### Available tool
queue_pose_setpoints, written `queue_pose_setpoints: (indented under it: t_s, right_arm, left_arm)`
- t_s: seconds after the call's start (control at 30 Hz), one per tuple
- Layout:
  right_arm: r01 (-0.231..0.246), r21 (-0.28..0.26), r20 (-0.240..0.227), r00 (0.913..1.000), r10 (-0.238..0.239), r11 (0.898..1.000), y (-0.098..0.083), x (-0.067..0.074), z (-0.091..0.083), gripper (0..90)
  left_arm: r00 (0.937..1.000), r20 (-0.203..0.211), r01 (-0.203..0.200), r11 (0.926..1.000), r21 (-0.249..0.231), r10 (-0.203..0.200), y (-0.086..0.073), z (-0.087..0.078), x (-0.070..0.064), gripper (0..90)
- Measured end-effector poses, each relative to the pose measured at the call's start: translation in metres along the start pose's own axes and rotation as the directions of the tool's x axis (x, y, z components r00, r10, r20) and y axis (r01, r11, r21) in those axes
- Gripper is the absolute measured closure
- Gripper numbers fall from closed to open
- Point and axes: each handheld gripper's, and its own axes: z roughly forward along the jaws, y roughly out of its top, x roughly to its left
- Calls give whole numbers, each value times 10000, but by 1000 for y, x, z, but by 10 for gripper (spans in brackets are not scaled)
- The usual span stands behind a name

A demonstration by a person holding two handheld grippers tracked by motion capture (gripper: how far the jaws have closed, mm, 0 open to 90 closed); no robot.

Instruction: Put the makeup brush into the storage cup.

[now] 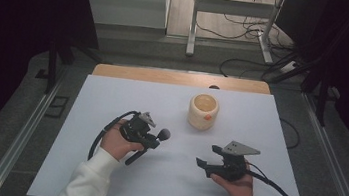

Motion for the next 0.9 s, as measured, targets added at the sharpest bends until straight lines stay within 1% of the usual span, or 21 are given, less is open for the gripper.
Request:
queue_pose_setpoints:
  t_s: [0.17, 0.33, 0.57, 0.73, 0.83, 0.9]
  right_arm:
    - [44, 31, -99, 9999, -44, 10000, 1, 4, 4, 218]
    - [53, -13, -249, 9997, -53, 10000, 4, 7, 9, 218]
    - [233, 65, -463, 9987, -230, 9997, 6, 15, 19, 219]
    - [231, 108, -647, 9977, -223, 9997, 8, 21, 26, 219]
    - [317, 181, -729, 9969, -303, 9993, 9, 24, 30, 219]
    - [282, 182, -823, 9963, -266, 9994, 9, 25, 32, 220]
  left_arm:
    - [10000, 21, 64, 9999, -97, -64, 0, -3, 0, 709]
    - [9997, 55, 245, 9994, -247, -244, 0, -6, 2, 709]
    - [9997, 155, 184, 9996, -215, -181, 3, -7, 0, 709]
    - [9996, 171, 221, 9992, -330, -215, 6, -9, -1, 709]
    - [9997, 167, 190, 9992, -346, -184, 7, -10, -1, 709]
    - [9997, 170, 182, 9993, -340, -176, 8, -10, -1, 709]
